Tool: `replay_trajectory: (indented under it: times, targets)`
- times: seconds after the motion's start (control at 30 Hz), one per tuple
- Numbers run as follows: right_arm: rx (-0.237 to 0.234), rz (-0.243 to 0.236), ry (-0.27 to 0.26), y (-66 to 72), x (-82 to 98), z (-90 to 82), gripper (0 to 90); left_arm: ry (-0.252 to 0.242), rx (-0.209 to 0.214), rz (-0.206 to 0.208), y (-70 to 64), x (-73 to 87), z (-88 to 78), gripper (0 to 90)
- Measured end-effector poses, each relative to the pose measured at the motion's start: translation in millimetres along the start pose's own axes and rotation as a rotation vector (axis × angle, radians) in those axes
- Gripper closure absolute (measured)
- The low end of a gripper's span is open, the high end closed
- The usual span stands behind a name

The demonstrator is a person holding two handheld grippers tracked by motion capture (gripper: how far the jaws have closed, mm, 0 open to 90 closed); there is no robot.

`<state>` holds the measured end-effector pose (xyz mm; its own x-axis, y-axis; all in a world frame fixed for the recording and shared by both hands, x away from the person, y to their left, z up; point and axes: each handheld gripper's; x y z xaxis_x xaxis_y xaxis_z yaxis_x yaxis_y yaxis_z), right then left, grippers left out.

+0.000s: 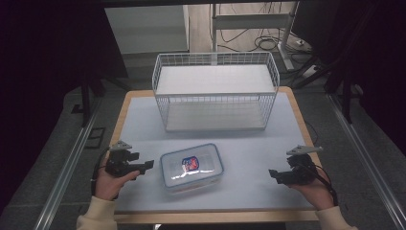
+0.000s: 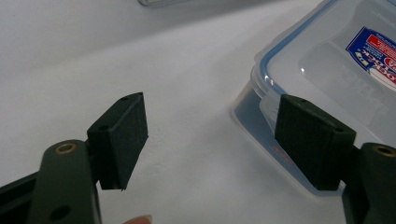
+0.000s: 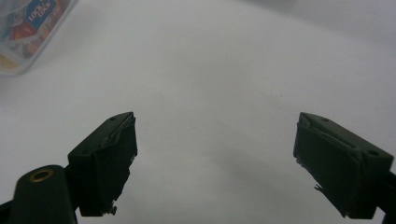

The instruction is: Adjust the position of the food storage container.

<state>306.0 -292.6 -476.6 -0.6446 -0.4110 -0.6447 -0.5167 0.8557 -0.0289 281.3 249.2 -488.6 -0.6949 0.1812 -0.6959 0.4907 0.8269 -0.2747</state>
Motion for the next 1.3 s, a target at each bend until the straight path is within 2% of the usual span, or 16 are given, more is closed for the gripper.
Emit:
replay_trajectory:
  times: [0.13, 0.33, 0.5, 0.57, 0.63, 0.73, 0.8, 0.87, 0.97, 1.03, 1.2, 1.3]
  targets:
    - [0.008, 0.0, -0.01, -1.8, 1.5, -0.3, 13.9, 0.002, 0.017, -0.006, -0.8, -0.8, 2.2, 25.1]
    - [0.027, 0.0, -0.026, -4.0, 4.0, -2.2, 14.5, -0.013, 0.035, 0.011, -5.4, -4.6, -3.5, 24.9]
    - [0.025, 0.001, -0.039, -3.2, 2.5, -2.7, 14.8, -0.022, 0.045, 0.019, -7.7, -5.0, -8.1, 25.7]
    - [0.021, -0.007, -0.034, -2.1, 2.4, -0.4, 15.5, -0.03, 0.048, 0.014, -10.8, -6.4, -11.2, 26.1]
    - [0.018, -0.015, -0.027, -1.4, 3.0, 1.2, 15.8, -0.035, 0.054, 0.027, -15.4, -9.0, -13.9, 27.4]
    - [0.019, -0.012, -0.025, -1.9, 3.6, 1.8, 15.8, -0.034, 0.08, 0.05, -26.5, -13.5, -17.0, 33.4]
    - [0.023, -0.008, -0.026, -2.6, 3.8, 1.3, 15.8, -0.025, 0.097, 0.085, -36.7, -15.8, -17.6, 38.3]
    - [0.013, -0.003, -0.028, -2.9, 3.7, 0.4, 15.8, -0.016, 0.129, 0.123, -46.0, -17.4, -17.9, 53.2]
    - [-0.037, 0.012, -0.044, -1.7, 2.7, -1.3, 16.0, -0.007, 0.18, 0.164, -58.6, -19.8, -18.7, 70.1]
    - [-0.035, 0.001, -0.046, 0.3, 1.7, -1.8, 16.0, -0.001, 0.214, 0.188, -66.5, -20.5, -18.8, 79.0]
    - [-0.038, -0.003, -0.04, 1.3, 2.3, 0.5, 16.0, 0.033, 0.269, 0.255, -88.8, -21.6, -15.0, 86.6]
    - [-0.033, -0.003, -0.032, 0.5, 3.4, 1.8, 16.0, 0.054, 0.306, 0.273, -99.3, -20.4, -9.7, 88.1]
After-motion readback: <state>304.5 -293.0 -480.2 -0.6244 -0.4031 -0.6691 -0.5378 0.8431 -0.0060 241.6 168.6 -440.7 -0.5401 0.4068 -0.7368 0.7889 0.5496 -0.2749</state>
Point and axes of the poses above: each handheld gripper's, and its own axes: z roughly forward along the jaws, x roughly out of its underside, y roughly to its left, and after that the axes turned 4 degrees about x, right-handed
